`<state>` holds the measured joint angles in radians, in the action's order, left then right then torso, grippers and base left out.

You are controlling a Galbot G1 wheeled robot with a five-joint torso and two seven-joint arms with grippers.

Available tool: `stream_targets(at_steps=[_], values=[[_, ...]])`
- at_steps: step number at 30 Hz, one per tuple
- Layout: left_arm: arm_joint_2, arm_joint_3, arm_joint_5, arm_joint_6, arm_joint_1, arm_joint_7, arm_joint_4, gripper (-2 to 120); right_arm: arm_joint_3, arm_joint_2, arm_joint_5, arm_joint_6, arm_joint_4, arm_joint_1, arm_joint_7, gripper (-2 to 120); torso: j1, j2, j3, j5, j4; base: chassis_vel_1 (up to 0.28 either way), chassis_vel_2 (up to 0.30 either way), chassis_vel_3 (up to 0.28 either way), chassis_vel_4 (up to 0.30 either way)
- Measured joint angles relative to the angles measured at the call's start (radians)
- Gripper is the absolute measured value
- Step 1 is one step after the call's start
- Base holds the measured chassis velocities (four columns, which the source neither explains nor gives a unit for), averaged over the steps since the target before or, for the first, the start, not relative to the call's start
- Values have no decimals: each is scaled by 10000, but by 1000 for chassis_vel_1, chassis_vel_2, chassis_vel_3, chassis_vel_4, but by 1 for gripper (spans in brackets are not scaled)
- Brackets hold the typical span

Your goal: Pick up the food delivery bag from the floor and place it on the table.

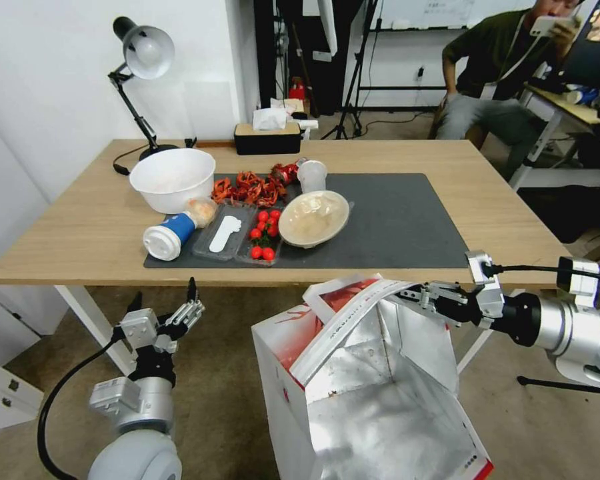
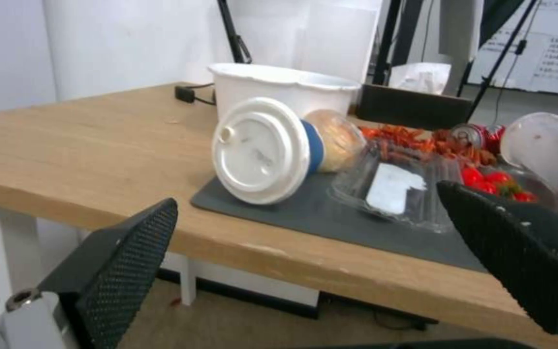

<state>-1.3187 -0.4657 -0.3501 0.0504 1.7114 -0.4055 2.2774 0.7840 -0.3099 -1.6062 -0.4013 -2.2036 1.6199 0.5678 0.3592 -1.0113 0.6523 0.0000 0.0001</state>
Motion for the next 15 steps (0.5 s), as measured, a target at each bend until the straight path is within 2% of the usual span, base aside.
stream_targets(at_steps=[15], values=[[-99, -122, 45, 85, 44, -87, 57, 100, 201, 603, -1169, -113, -1131, -507, -659, 0, -4, 8, -4, 0, 0, 0, 0, 0, 0]])
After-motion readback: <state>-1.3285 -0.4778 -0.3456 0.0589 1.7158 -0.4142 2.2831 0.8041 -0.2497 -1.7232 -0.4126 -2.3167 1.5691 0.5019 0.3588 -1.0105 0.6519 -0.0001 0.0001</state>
